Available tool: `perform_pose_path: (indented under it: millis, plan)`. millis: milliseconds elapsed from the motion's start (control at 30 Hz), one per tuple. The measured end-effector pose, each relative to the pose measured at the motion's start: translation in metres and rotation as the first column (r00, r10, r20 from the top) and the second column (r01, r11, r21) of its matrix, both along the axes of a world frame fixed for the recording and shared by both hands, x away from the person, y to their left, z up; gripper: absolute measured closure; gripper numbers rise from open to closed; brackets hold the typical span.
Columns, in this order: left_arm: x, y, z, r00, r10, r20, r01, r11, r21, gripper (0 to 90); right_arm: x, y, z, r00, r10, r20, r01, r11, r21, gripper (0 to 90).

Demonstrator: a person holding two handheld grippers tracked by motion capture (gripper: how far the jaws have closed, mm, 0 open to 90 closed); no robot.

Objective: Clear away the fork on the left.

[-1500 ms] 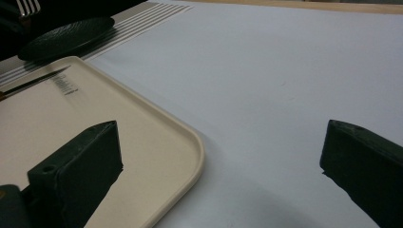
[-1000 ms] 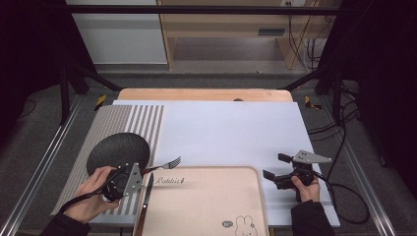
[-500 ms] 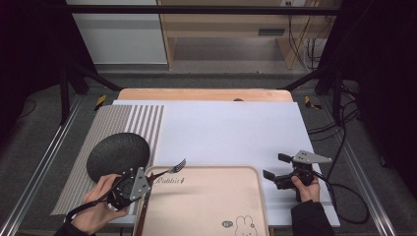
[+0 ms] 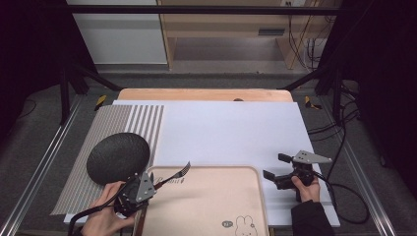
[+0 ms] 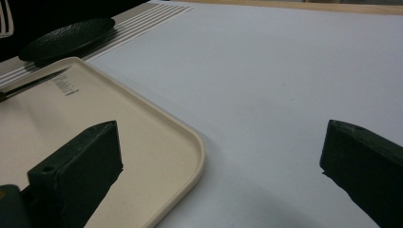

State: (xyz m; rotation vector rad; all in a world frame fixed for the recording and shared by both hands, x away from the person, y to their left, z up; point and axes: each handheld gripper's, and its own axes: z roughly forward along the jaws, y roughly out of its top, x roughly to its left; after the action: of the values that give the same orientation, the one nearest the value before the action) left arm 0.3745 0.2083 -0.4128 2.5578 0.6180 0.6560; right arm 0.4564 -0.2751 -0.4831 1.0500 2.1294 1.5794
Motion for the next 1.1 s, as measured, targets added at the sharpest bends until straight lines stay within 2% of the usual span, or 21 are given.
perform_pose_path:
  millis: [233, 433, 500, 533, 567, 600, 633, 667, 700, 767, 867, 933, 1000, 1100]
  plan:
    - [-0.007, -0.007, -0.003, 0.9991, 0.003, -0.041, -0.005, 0.9991, -0.043, 76.8, 0.000, 0.000, 0.000, 1.0000, 0.001, 0.000, -0.001, 1.000, 0.001, 0.2]
    - [-0.010, -0.010, -0.003, 0.9976, 0.014, -0.067, -0.018, 0.9981, -0.059, 76.7, 0.000, 0.000, 0.000, 1.0000, 0.002, -0.003, -0.002, 1.000, 0.000, 0.2]
    - [-0.011, -0.011, -0.003, 0.9979, 0.012, -0.063, -0.017, 0.9973, -0.072, 76.9, 0.000, 0.000, 0.000, 1.0000, 0.002, -0.003, -0.002, 1.000, 0.000, 0.2]
    - [-0.012, -0.011, -0.001, 0.9977, 0.011, -0.067, -0.017, 0.9966, -0.080, 85.9, 0.000, 0.000, 0.000, 1.0000, 0.002, -0.004, -0.002, 1.000, 0.001, 0.2]
    - [-0.013, -0.011, -0.002, 0.9987, -0.006, -0.050, 0.001, 0.9961, -0.088, 90.0, 0.000, 0.001, 0.000, 1.0000, 0.001, -0.003, -0.001, 1.000, 0.001, 0.2]
    - [-0.012, -0.012, -0.006, 0.9989, -0.019, -0.043, 0.017, 0.9991, -0.038, 90.0, 0.000, 0.001, -0.001, 1.0000, 0.002, -0.005, -0.002, 1.000, 0.001, 0.2]
    - [-0.010, -0.013, -0.009, 0.9965, -0.025, -0.080, 0.021, 0.9987, -0.047, 90.0, 0.000, 0.001, -0.001, 1.0000, 0.001, -0.005, -0.001, 1.000, 0.000, 0.2]
    - [-0.009, -0.012, -0.013, 0.9929, -0.040, -0.112, 0.031, 0.9962, -0.082, 90.0, 0.000, 0.001, -0.001, 1.0000, 0.002, -0.004, -0.002, 1.000, 0.000, 0.2]
    - [-0.009, -0.012, -0.017, 0.9891, -0.053, -0.137, 0.040, 0.9950, -0.091, 90.0, 0.000, 0.001, 0.000, 1.0000, 0.004, -0.002, -0.004, 1.000, 0.002, 0.2]
    - [-0.011, -0.012, -0.017, 0.9920, -0.040, -0.119, 0.028, 0.9942, -0.104, 90.0, 0.000, 0.000, 0.000, 1.0000, 0.003, 0.001, -0.003, 1.000, 0.001, 0.2]
    - [-0.010, -0.010, -0.012, 0.9941, -0.024, -0.106, 0.007, 0.9871, -0.160, 90.0, 0.001, 0.001, -0.001, 1.0000, 0.003, -0.007, -0.003, 1.000, -0.003, 0.2]
    - [-0.007, -0.007, -0.010, 0.9968, -0.030, -0.075, 0.017, 0.9844, -0.175, 84.3, 0.001, 0.002, -0.002, 0.9999, 0.008, -0.008, -0.008, 1.000, -0.004, 0.2]
    - [-0.003, -0.005, -0.009, 0.9976, -0.023, -0.066, 0.010, 0.9809, -0.195, 78.8, 0.000, 0.001, -0.001, 1.0000, 0.005, -0.005, -0.005, 1.000, -0.001, 0.2]
    - [0.004, -0.005, -0.010, 0.9944, 0.027, -0.102, -0.047, 0.9792, -0.197, 64.0, 0.000, 0.001, -0.001, 1.0000, 0.004, -0.002, -0.004, 1.000, 0.003, 0.2]
